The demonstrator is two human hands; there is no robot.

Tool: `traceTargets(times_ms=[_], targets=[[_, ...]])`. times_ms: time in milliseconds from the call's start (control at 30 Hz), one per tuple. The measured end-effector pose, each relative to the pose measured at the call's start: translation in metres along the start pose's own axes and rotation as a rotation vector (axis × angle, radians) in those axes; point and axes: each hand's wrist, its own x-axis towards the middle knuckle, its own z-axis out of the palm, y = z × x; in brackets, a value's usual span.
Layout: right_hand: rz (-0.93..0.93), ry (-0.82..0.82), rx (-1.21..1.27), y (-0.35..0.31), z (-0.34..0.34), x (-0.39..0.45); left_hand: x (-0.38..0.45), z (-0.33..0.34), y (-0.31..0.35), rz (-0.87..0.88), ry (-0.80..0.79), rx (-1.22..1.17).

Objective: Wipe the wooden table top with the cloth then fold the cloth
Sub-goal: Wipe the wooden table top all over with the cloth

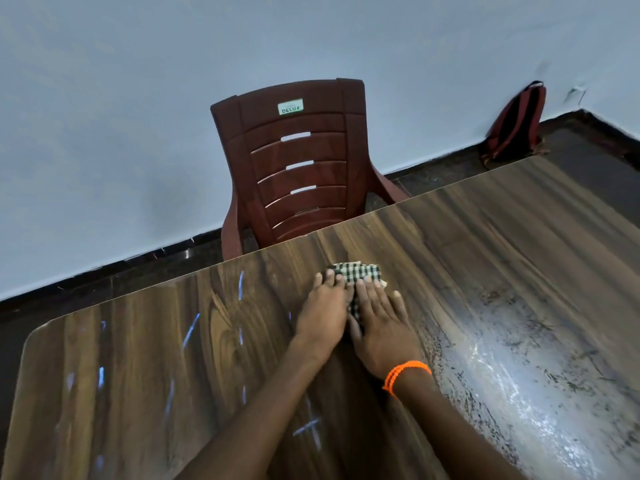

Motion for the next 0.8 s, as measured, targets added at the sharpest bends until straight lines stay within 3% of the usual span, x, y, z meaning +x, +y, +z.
traceTargets(times_ms=[300, 500, 800], targets=[[0.155, -0.03, 0.037, 0.058, -0.019, 0.086, 0.095, -0.01, 0.023, 0.028, 0.038, -0.169], [0.151, -0.069, 0.101, 0.041, -0.021, 0.133, 0.121, -0.023, -0.007, -0.085, 0.028, -0.241], [0.002, -0.124, 0.092, -0.013, -0.011, 0.143, 0.09, -0.04, -0.053, -0.226, 0.066, -0.254]])
